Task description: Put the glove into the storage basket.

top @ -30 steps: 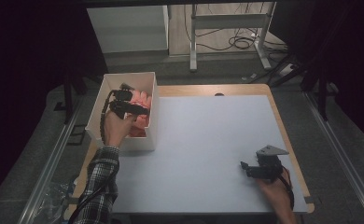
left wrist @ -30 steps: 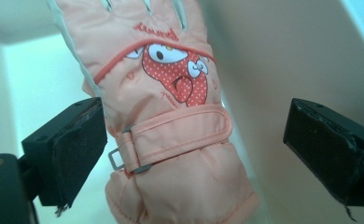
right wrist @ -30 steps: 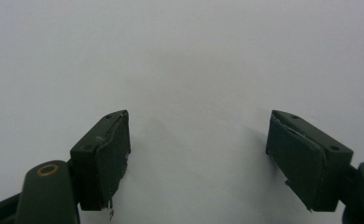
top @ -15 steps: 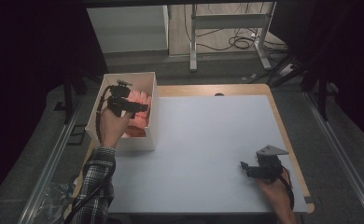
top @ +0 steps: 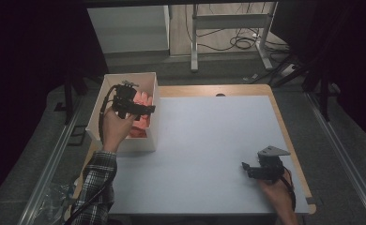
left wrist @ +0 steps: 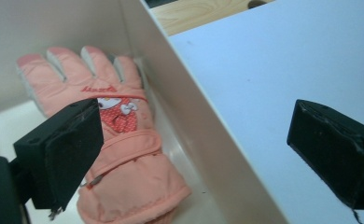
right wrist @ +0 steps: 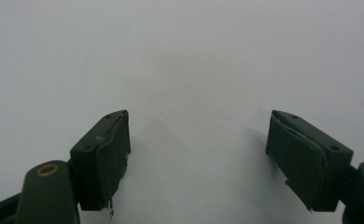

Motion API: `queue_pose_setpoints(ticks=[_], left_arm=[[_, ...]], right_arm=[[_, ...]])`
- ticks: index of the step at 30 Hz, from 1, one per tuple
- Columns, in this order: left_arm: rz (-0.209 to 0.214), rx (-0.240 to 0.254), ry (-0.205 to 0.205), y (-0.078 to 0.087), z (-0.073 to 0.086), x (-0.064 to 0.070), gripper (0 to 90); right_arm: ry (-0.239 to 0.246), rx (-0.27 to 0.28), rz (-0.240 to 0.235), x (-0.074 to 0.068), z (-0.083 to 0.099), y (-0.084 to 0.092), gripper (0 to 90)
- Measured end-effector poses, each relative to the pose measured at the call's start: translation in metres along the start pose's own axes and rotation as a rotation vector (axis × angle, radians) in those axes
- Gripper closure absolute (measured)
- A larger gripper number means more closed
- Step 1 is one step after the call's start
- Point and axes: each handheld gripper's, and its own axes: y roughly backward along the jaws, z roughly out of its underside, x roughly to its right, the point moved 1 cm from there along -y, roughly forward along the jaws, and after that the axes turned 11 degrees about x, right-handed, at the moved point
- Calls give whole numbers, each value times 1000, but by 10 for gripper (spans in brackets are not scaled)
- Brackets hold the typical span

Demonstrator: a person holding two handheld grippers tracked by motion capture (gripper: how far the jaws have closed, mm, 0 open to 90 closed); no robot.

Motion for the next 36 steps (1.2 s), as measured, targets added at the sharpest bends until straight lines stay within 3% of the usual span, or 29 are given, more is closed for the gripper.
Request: queue_pose_setpoints(ticks=[15,32,36], left_arm=[[73,23,-71,3,-1,33,38],[185,20,-130,-14,11,77,35],[222,25,-147,-16,15,93,35]], right_arm=[[1,0,0,0,0,0,221],[0,0,0,0,0,0,221],[-1,-1,0,0,0,0,221]])
